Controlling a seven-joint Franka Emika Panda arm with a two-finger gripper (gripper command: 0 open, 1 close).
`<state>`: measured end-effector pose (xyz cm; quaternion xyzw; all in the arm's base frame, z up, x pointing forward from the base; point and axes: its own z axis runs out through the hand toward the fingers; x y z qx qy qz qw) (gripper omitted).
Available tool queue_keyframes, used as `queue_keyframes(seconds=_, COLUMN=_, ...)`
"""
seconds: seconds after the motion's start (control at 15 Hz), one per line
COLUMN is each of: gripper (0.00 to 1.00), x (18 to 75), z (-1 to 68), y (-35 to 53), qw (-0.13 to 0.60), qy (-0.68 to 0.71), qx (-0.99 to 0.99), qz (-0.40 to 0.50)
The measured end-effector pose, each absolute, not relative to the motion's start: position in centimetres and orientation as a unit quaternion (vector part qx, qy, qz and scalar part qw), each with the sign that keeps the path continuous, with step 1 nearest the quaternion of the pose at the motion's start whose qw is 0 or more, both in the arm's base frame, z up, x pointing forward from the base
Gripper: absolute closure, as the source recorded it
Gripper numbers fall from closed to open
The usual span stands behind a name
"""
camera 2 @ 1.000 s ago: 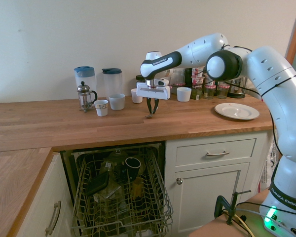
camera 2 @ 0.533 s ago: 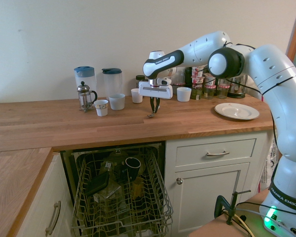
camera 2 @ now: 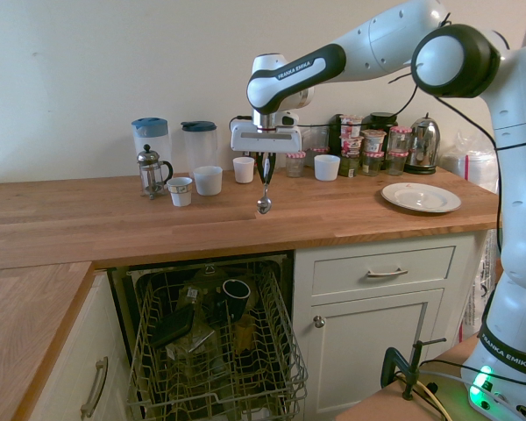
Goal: Put the spoon in the dishwasher
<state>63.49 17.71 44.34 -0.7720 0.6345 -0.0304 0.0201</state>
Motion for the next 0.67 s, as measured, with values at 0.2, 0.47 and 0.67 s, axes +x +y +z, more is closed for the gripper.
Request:
queue_keyframes(seconds=0.2, gripper=1.0, x=58.2, z=43.4, y=21.4, qw=0.013, qy=0.601, qx=-0.799, qz=-0.021)
queue_keyframes(seconds=0.47, gripper=1.0, x=50.7, z=41.0, y=26.0, qw=0.016, qy=0.551, qx=-0.834, qz=-0.007)
queue_keyframes(seconds=0.67, gripper=1.0, x=46.1, z=39.2, y=28.7, qw=0.016, qy=0.524, qx=-0.852, qz=0.011)
